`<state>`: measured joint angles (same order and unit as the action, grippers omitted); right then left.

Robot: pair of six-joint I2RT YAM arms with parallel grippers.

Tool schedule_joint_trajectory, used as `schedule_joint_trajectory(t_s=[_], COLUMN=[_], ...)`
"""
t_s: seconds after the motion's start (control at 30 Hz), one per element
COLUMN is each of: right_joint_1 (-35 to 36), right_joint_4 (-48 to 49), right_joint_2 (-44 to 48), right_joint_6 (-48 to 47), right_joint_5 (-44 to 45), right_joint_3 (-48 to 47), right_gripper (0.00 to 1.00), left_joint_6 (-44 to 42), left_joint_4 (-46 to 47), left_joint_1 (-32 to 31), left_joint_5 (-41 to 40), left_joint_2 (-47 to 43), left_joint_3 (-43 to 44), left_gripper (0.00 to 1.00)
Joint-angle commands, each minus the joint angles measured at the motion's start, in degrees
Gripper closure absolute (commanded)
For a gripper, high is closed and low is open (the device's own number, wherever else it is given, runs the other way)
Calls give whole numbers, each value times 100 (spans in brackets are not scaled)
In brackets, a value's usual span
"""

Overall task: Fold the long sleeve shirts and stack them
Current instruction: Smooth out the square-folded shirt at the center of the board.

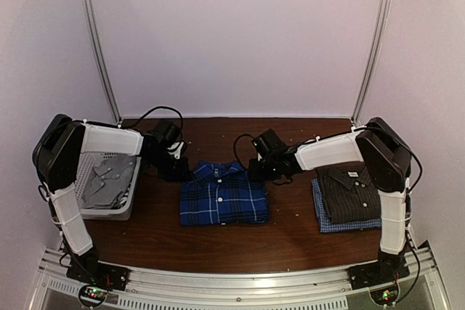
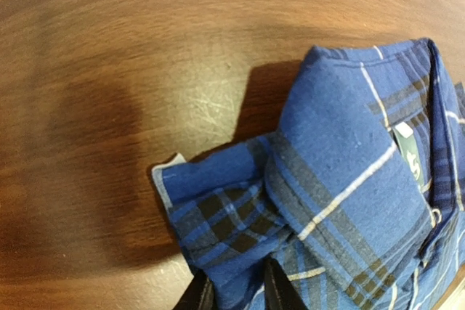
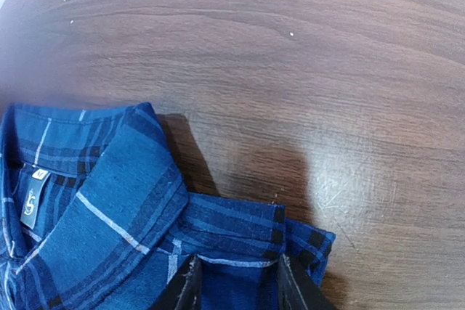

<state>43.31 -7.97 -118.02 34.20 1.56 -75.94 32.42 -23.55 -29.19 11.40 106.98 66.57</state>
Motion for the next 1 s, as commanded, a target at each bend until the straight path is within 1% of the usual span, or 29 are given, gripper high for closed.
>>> schedule_joint_trajectory(t_s=[0.0, 0.07, 0.1, 0.2, 0.23, 0.3, 0.67, 0.83, 0.97], right_joint_1=[-32, -29, -29, -27, -25, -16, -18, -39, -88], right_joint_4=[-64, -73, -81, -88, -107, -158, -275, -332, -194], right_joint_2=[-28, 26, 51, 155, 193, 296, 1153, 1130, 962], right_joint_6=[-75, -86, -88, -112, -115, -130, -103, -62, -22], right_joint_5=[127, 102, 92, 38, 38, 53, 268, 436, 417], right_joint_3=[-192, -209, -223, -231, -236, -233, 237, 434, 552], right_gripper=[68, 76, 81, 97, 100, 100, 100, 100, 100], left_joint_6=[-73, -91, -110, -137, -147, -150, -197, -257, -277], left_joint_4=[227, 225, 217, 218, 217, 212, 177, 175, 75], left_joint_1=[37, 29, 21, -5, -14, -33, -165, -166, -166], left_joint_5=[170, 215, 233, 256, 255, 262, 252, 278, 91], left_joint_2=[45, 19, -5, -67, -84, -123, -409, -187, 143], left_joint_3=[137, 144, 146, 163, 171, 185, 347, 535, 665], left_gripper=[83, 87, 90, 96, 97, 100, 100, 100, 100])
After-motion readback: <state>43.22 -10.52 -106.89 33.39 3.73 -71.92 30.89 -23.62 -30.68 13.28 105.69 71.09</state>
